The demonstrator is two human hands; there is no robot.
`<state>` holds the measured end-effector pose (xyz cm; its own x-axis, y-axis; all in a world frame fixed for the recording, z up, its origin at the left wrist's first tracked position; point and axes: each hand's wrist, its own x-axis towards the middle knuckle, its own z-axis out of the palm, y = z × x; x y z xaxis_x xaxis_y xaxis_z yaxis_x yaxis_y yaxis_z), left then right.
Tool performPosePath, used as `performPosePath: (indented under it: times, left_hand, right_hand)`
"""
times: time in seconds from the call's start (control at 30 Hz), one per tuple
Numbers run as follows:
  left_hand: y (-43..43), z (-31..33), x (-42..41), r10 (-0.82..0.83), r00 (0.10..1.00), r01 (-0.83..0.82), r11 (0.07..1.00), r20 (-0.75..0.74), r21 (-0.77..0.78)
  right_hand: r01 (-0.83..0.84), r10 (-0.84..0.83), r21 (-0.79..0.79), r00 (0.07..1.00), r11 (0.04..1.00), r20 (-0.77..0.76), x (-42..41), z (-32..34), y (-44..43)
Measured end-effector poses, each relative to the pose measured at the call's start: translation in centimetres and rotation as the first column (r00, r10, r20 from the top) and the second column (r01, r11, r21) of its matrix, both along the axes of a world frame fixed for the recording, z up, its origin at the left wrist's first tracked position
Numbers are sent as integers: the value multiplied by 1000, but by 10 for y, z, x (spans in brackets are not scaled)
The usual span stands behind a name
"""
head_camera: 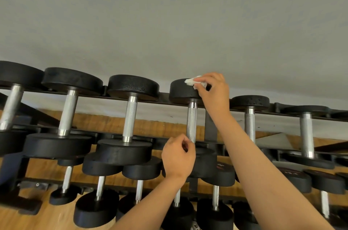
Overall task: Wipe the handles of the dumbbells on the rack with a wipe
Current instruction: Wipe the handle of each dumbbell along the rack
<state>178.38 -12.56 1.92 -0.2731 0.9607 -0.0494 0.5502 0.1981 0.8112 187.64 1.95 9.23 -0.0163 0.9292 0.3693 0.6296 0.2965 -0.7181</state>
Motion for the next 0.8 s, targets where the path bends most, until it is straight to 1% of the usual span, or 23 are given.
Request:
performPosePath:
  times: [0.17,0.33,0.4,0.53,0.7,0.8]
  left_hand:
    - [0,2,-1,-16,1000,16,1000,-13,24]
    - [0,3,-1,-26,1000,26,1000,-4,-5]
    - [-1,3,-2,-28,1000,27,1000,-6,-6]
    - [0,1,-1,-16,1000,16,1000,-22,8]
    - [0,1,-1,-22,1000,22,1000,-10,7]
    - [0,1,-1,-15,1000,15,1000,-5,4]
  right_hand:
    - [4,-4,9,1000,1000,25,-1,-13,-28]
    - [-12,12,12,999,1000,49,-10,2,1]
    - [-15,16,-3,999,1000,51,-12,3,-1]
    - [-29,33,-36,992,999,123,-4,-5,-23]
    - [-27,34,-51,990,998,138,-18,7,1]
    - [-26,34,-55,989,998,143,-22,8,-1]
